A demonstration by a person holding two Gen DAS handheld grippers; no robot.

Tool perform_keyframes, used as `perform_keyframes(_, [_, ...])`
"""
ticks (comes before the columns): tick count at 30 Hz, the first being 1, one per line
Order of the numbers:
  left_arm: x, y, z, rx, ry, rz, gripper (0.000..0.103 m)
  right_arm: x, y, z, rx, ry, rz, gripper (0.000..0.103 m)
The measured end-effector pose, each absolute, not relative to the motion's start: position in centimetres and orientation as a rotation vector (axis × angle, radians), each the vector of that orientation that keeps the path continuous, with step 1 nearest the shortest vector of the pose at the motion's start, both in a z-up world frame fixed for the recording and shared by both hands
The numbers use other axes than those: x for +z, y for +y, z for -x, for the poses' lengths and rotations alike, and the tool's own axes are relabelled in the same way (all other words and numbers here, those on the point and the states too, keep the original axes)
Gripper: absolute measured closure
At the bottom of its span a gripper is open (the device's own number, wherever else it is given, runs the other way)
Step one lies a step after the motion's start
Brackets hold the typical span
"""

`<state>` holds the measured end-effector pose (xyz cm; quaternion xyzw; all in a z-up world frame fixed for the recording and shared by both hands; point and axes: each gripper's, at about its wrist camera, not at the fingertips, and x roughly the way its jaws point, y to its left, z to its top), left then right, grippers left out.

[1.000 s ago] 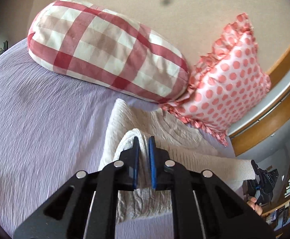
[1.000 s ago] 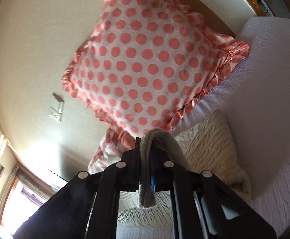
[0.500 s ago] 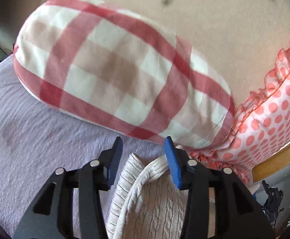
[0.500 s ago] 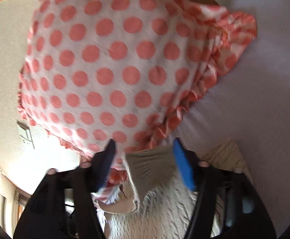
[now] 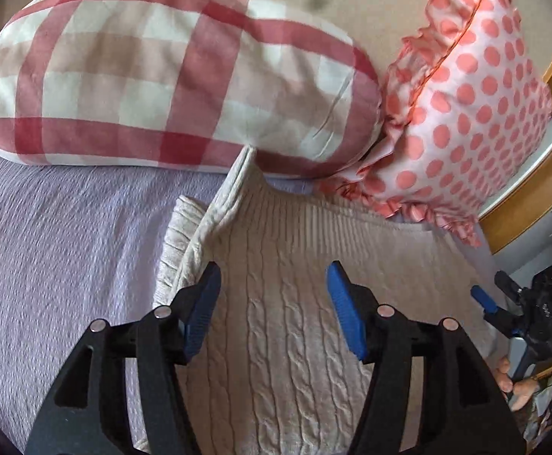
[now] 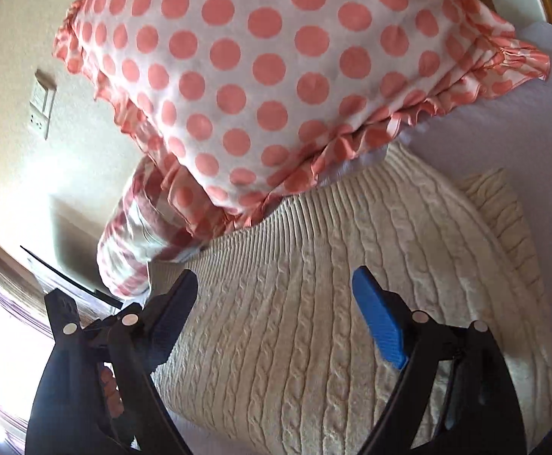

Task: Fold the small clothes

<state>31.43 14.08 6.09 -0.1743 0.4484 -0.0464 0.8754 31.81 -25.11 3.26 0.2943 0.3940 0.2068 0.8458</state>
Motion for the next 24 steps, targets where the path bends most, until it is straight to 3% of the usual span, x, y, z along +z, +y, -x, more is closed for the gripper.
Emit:
perform_keyframes(1, [5.5,14.3,-32.0,-0.051,0.96,0.356,0.045,3.0,-24.8,-31.8,0.426,0.84,-0.602,0.018])
perform_keyframes(2, [4.9,14.9,-32.3,-0.006,0.975,0.363,0.053,2.7,-24.6,-31.7,0.41,0.845,-0.584,0.018])
perform_keyframes(4, [4.5,16.3,-32.2,0.023,0.97,0.407,0.059,2.0,-24.8,-32.0,0.357,0.873,-0.557,0.018])
perform_keyframes(6, [4.7,16.8,-32.0,0.006,0.978,0.44,0.06,1.7,-25.6,-31.9,0.363,0.87,-0.597,0.018])
perform_keyframes(7, [5.1,17.0,-31.6,0.001,0.974,0.442,0.058,1.9,-26.2,-31.8,0.338,0.855,-0.613,0.018])
perform_keyframes(10, [5.9,17.7,-29.7,0.041,0.979,0.437,0.03,3.7,-29.4,-29.8,0.155,0.722,-0.616,0.018])
perform_keyframes(14, [5.6,18.7,-28.0,-0.01,1.018,0.459,0.027,4.6,-32.6,-28.5,0.237,0.625,-0.715,0.017])
perform_keyframes(17, [4.7,18.5,-27.4,-0.05,1.067,0.466,0.025,4.4,-31.3,-29.0,0.349,0.645,-0.697,0.016])
perform_keyframes(21, [3.7,17.8,-27.4,-0.074,1.077,0.472,0.019,2.2,-29.6,-31.2,0.232,0.815,-0.615,0.014])
perform_keyframes(24, [3.6,17.4,-27.7,-0.082,1.073,0.485,0.016,2.1,-30.5,-30.4,0.242,0.772,-0.676,0.014])
